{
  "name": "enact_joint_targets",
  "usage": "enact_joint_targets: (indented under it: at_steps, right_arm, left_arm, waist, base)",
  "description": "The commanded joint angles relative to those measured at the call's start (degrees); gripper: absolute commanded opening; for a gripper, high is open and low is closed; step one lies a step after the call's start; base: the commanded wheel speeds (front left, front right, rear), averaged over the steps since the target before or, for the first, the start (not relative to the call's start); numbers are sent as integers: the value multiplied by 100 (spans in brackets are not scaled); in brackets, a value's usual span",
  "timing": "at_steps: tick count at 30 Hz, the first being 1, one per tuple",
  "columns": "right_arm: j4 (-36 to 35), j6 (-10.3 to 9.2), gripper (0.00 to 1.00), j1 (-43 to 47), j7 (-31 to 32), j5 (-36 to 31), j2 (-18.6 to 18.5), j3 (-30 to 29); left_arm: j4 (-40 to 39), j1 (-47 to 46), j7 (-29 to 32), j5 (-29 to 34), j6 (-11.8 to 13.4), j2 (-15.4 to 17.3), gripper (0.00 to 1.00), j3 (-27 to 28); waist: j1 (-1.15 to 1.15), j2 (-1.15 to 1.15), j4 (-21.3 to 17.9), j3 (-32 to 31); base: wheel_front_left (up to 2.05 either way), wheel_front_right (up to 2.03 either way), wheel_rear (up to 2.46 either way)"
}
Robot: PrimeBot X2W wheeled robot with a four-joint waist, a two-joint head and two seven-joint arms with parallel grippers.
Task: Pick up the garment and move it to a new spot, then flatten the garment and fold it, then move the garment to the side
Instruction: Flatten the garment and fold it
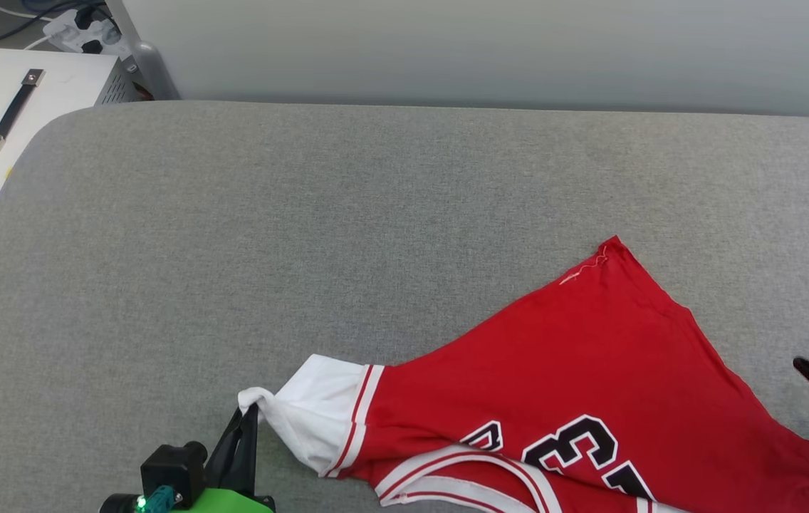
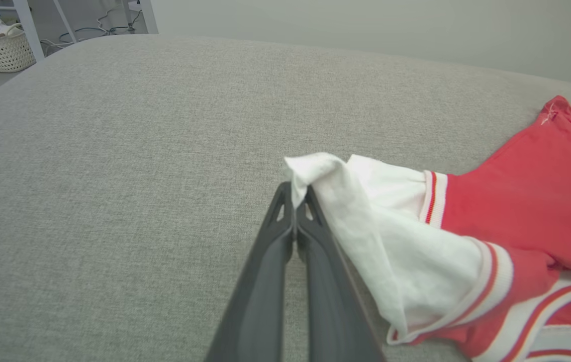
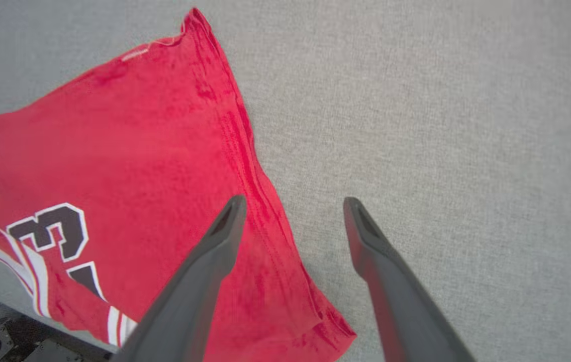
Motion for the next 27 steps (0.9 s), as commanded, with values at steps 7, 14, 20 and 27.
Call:
enact_joint_targets:
  at_steps: [7,14,20,27]
  right_arm:
    - [-859,-3,100,-1114,399,-503,302,-8]
    - [-396,-3,100,-2559,1170,-691,294,890]
    - [389,-3,100,-3592,1811,-763,160,1795]
    - [1267,-3,100,-4256,1989,-726,289,2601]
  left_arm:
    - [-100,-270,2,17,16,-59,0,-128]
    - [-133,-583,-43,62,-38,-207,0,-275]
    - [-145,-837,-76,119,-86,-330,0,-382]
    - [-215,-1057,-95,187,-108,-469,0,-491]
  waist:
    - [1,0,197,284]
    - [1,0,485,714]
    - [1,0,745,1065]
    - [1,0,939,1406]
  base:
    - [0,0,0]
    - [0,0,0]
    - [0,0,0]
    - [0,0,0]
